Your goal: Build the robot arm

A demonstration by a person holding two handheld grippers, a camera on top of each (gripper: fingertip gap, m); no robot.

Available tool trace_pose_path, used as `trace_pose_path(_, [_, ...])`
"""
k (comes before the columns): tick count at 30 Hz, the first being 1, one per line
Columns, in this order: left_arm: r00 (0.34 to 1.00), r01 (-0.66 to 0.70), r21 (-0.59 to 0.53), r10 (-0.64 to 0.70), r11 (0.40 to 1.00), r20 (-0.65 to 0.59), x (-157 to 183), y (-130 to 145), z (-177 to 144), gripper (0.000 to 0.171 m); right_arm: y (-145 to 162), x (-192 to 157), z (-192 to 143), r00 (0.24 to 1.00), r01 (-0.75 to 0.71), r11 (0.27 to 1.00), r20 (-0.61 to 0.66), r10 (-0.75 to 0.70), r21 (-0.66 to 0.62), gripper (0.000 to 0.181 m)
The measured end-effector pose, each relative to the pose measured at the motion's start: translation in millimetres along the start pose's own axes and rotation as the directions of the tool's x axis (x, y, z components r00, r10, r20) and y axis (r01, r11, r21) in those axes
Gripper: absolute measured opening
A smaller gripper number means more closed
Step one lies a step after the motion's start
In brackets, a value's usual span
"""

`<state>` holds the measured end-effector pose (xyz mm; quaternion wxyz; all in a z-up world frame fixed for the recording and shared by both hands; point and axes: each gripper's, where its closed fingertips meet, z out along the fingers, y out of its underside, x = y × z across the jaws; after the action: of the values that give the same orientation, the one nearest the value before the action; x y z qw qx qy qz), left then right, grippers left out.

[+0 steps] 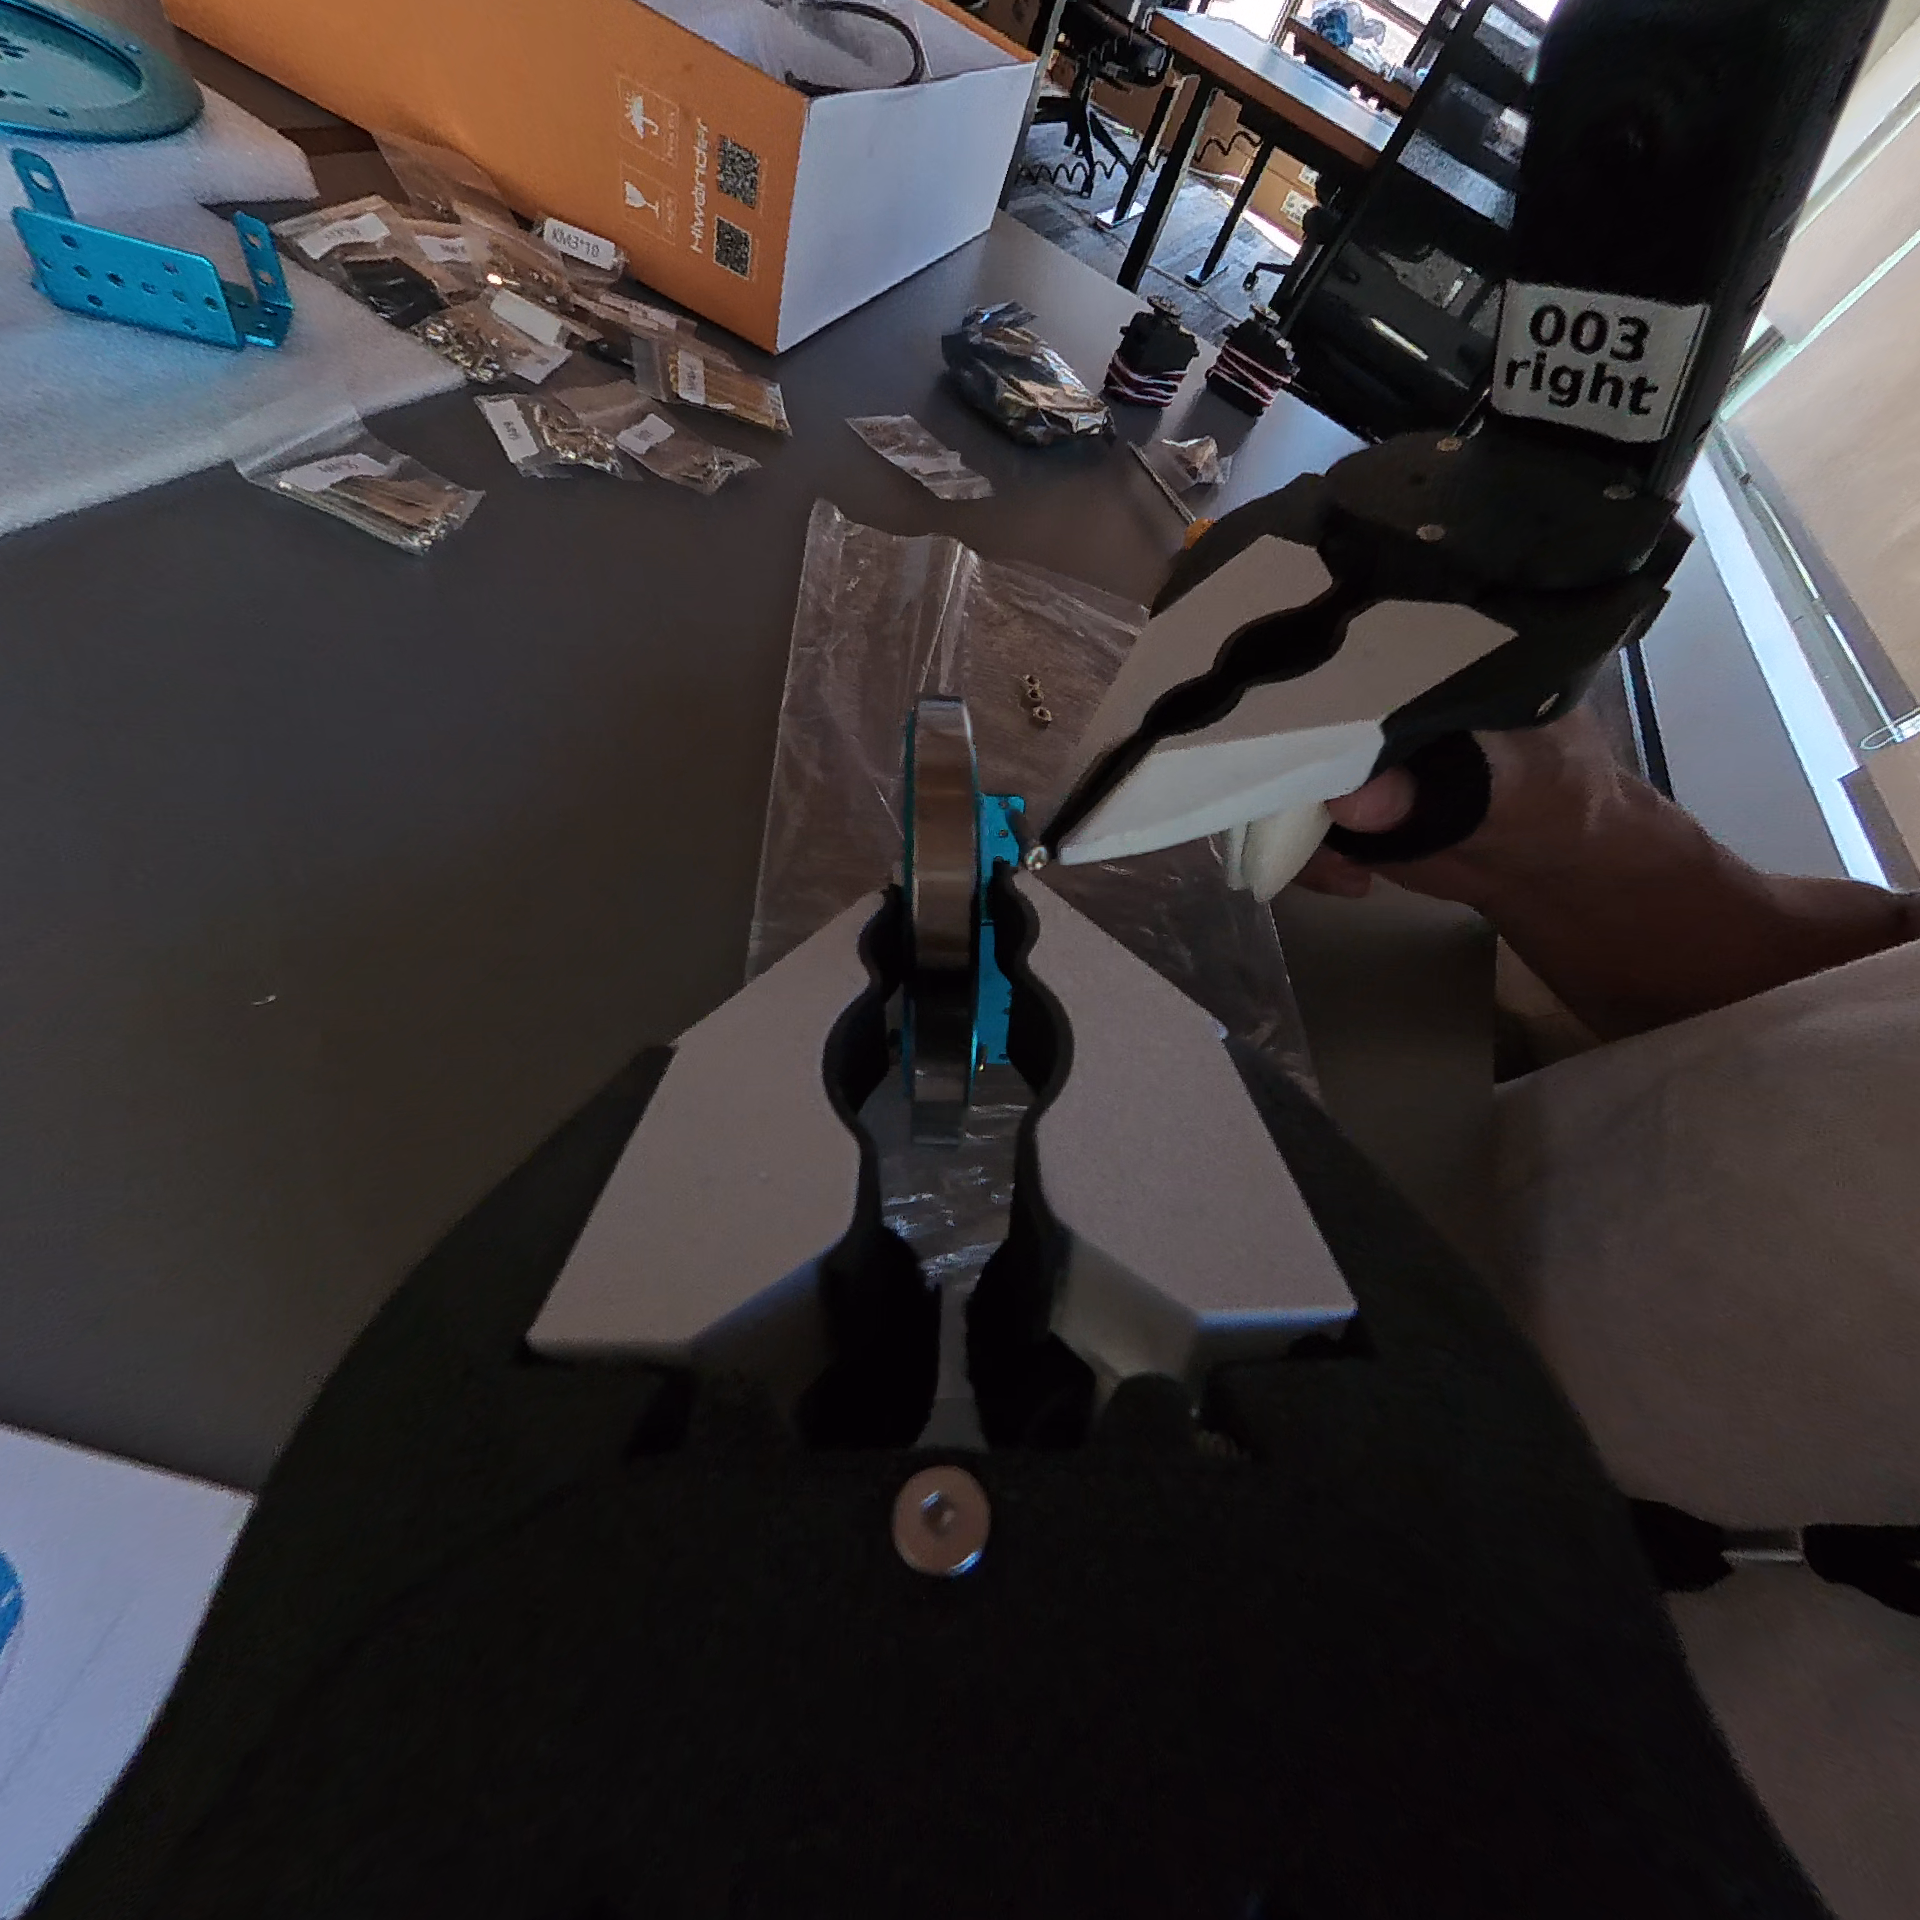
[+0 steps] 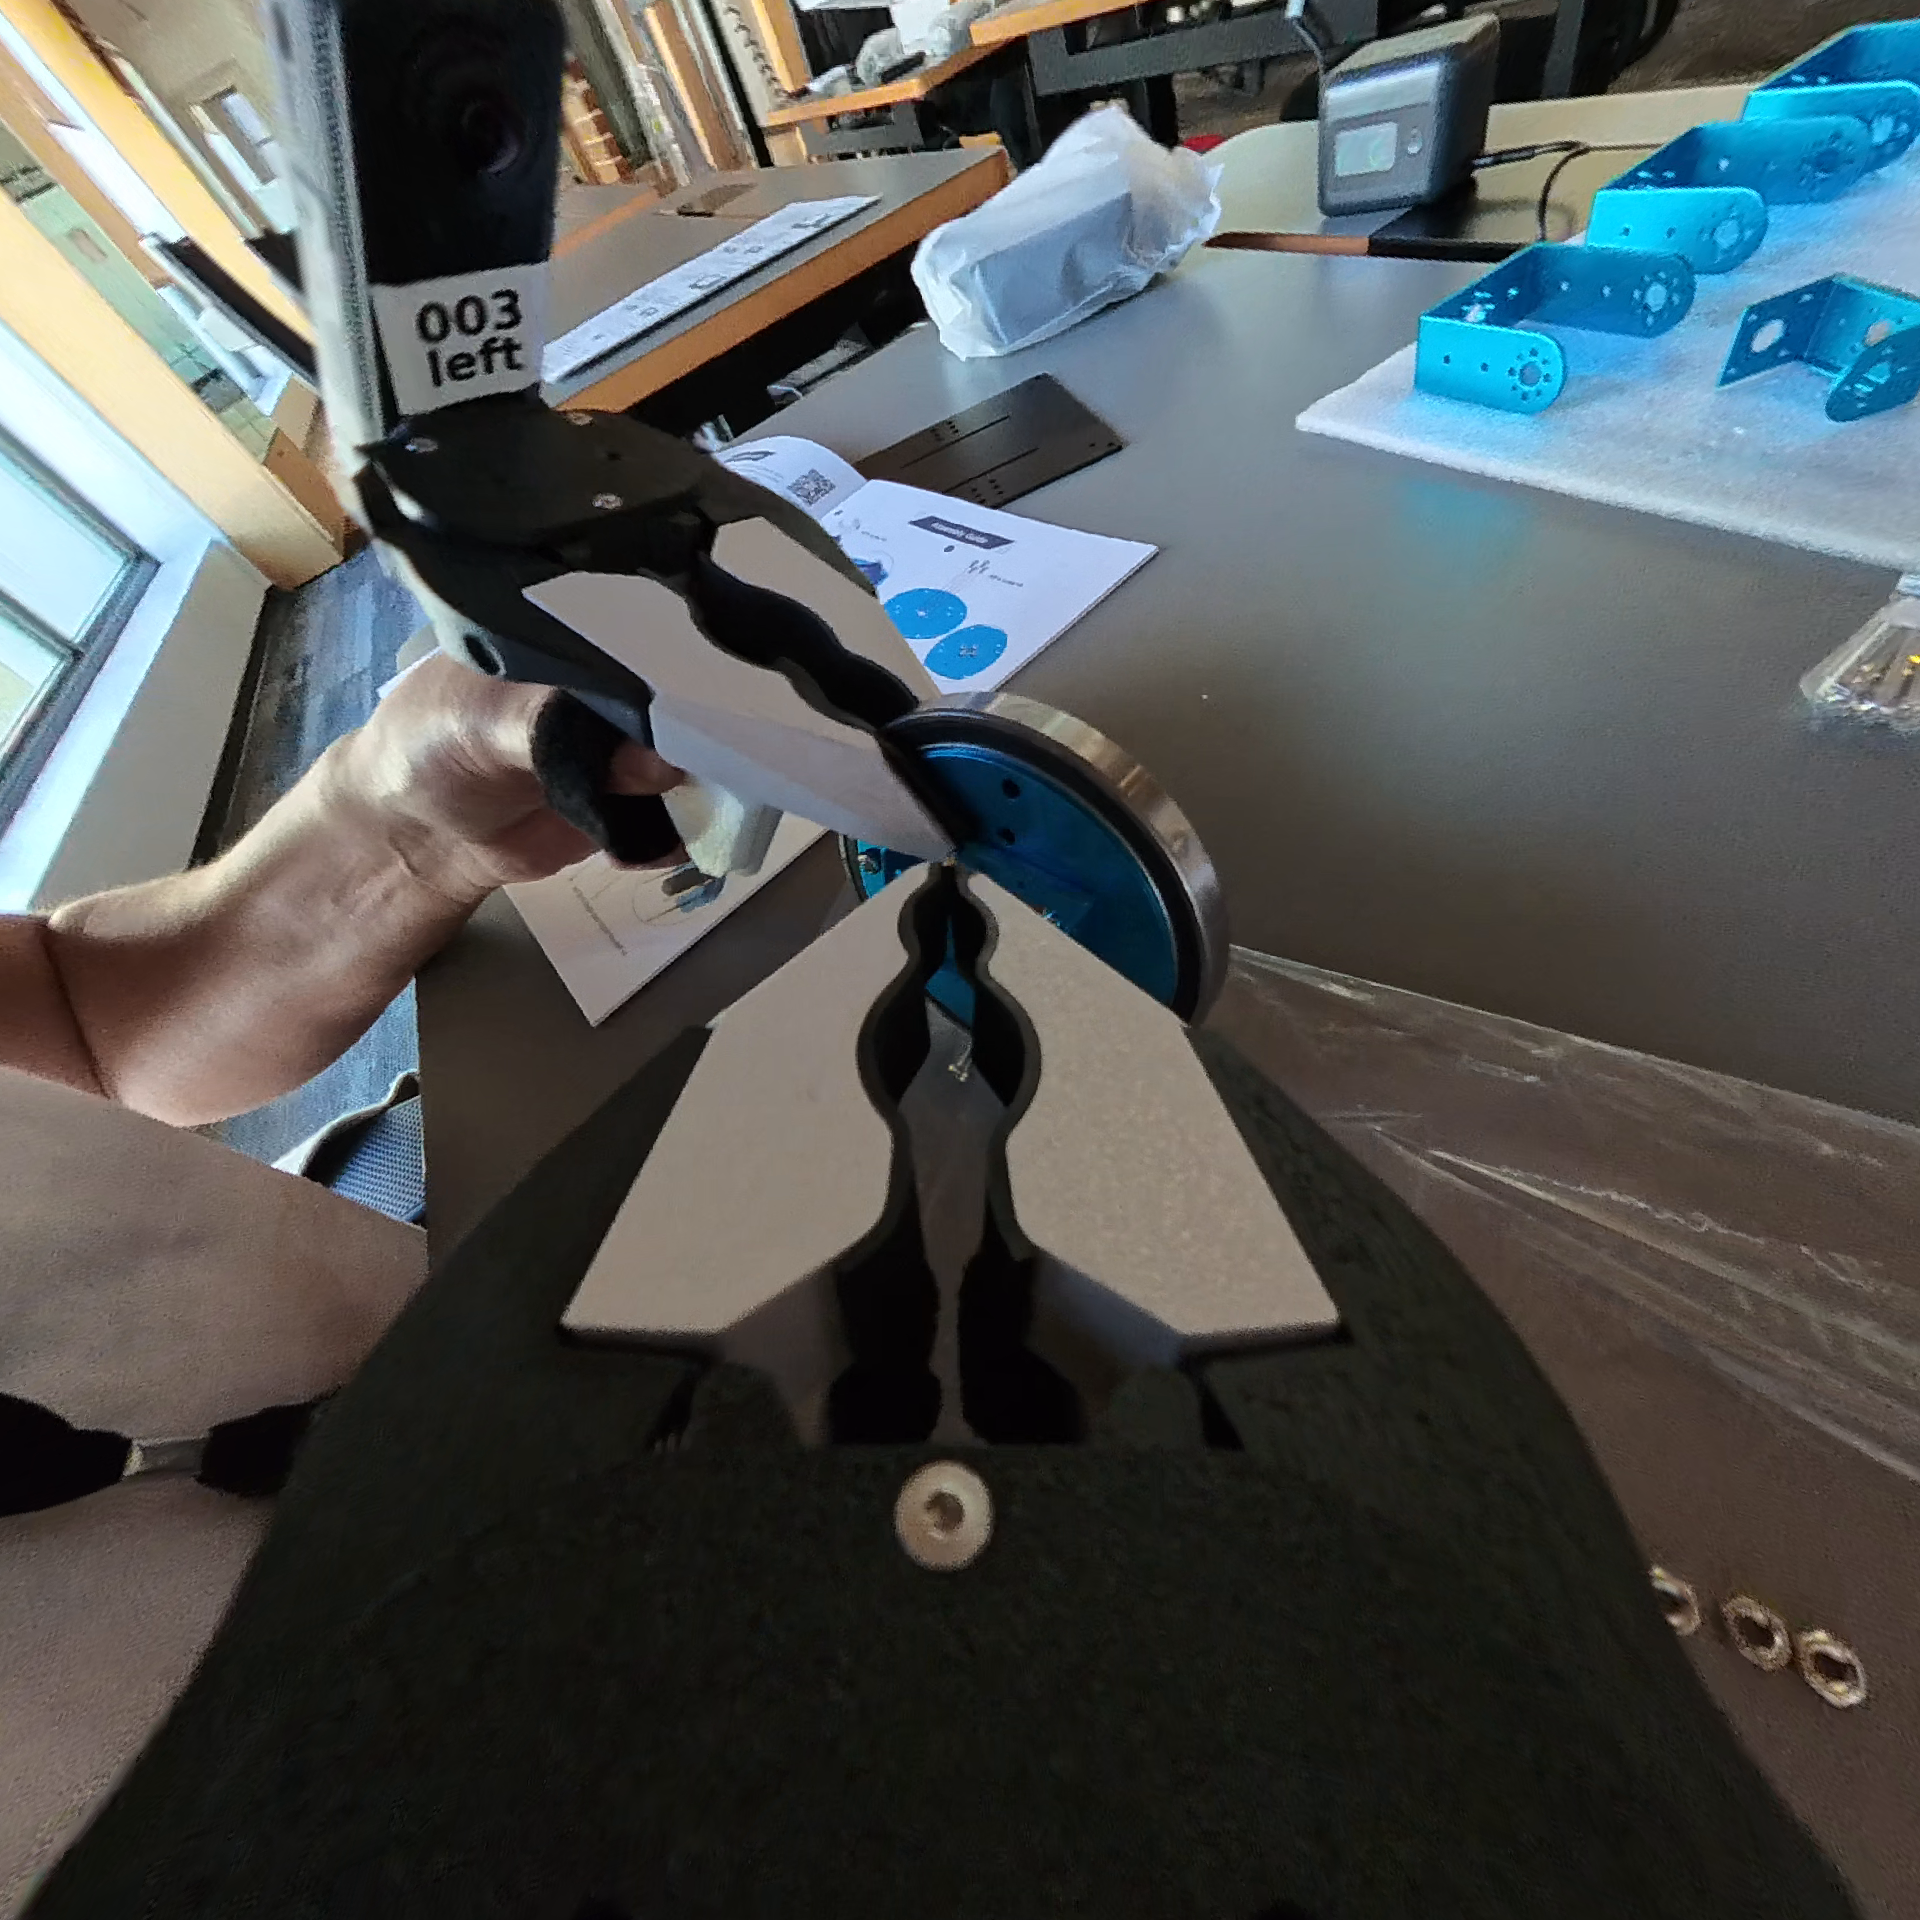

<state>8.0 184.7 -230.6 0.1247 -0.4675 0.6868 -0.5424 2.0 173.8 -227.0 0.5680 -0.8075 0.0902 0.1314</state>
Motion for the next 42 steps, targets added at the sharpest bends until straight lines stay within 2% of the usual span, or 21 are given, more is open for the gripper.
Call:
trace_pose_path(6, [0.998, 0.061, 0.017, -0.061, 0.998, -0.011, -7.6, -1.7, -4.2, 0.016, 0.6, -0.6, -10.1, 0.998, -0.008, 1.0, 0.068, 0.007, 0.004, 0.0])
trace_pose_path(9, [0.998, 0.067, 0.024, -0.068, 0.997, 0.014, -15.1, -1.4, -9.1, 0.016, 20.8, -7.1, -20.7, 0.985, 0.121, 0.984, 0.142, -0.103, -0.13, 0.0])
trace_pose_path(11, [0.997, 0.069, 0.03, -0.07, 0.997, 0.031, -19.6, -2.2, -12.8, 0.016, 44.4, -0.5, -26.8, 0.944, 0.329, 0.907, 0.115, -0.309, -0.264, 0.0])
trace_pose_path(13, [0.996, 0.072, 0.047, -0.074, 0.996, 0.04, -22.4, -4.9, -16.8, 0.016, 57.7, 2.7, -28.7, 0.894, 0.441, 0.827, 0.087, -0.44, -0.35, 0.0])
trace_pose_path(16, [0.996, 0.068, 0.07, -0.071, 0.995, 0.051, -23.5, -8.9, -21.4, 0.015, 65.8, -14.6, -20.7, 0.898, 0.436, 0.786, 0.153, -0.413, -0.438, 0.01])
trace_pose_path(18, [0.996, 0.068, 0.082, -0.072, 0.994, 0.053, -23.1, -10.4, -22.9, 0.015, 66.1, -10.5, -14.3, 0.894, 0.434, 0.759, 0.127, -0.429, -0.486, 0.013])
trace_pose_path(23, [0.997, 0.069, 0.086, -0.073, 0.994, 0.038, -18.0, -8.3, -23.3, 0.016, 79.8, 9.3, -13.7, 0.912, 0.373, 0.791, 0.032, -0.41, -0.485, 0.011])
trace_pose_path(28, [0.998, 0.059, 0.085, -0.061, 0.995, 0.026, -14.7, -9.7, -23.2, 0.016, 83.4, 11.5, -15.7, 0.922, 0.353, 0.834, 0.009, -0.386, -0.424, 0.01])
trace_pose_path(35, [0.999, 0.038, 0.08, -0.041, 0.996, 0.026, -11.5, -10.1, -20.8, 0.016, 80.8, 16.2, -14.7, 0.867, 0.436, 0.798, -0.042, -0.496, -0.416, 0.005])
trace_pose_path(39, [0.998, 0.003, 0.059, -0.007, 0.998, 0.056, -12.4, -6.8, -17.2, 0.016, 73.7, 17.0, -15.9, 0.929, 0.323, 0.874, -0.052, -0.365, -0.362, 0.005])
trace_pose_path(42, [0.994, -0.053, 0.042, 0.049, 0.998, 0.093, -11.5, -4.9, -13.9, 0.015, 48.7, 13.1, -18.8, 0.982, 0.167, 0.959, -0.051, -0.183, -0.23, 0.005])
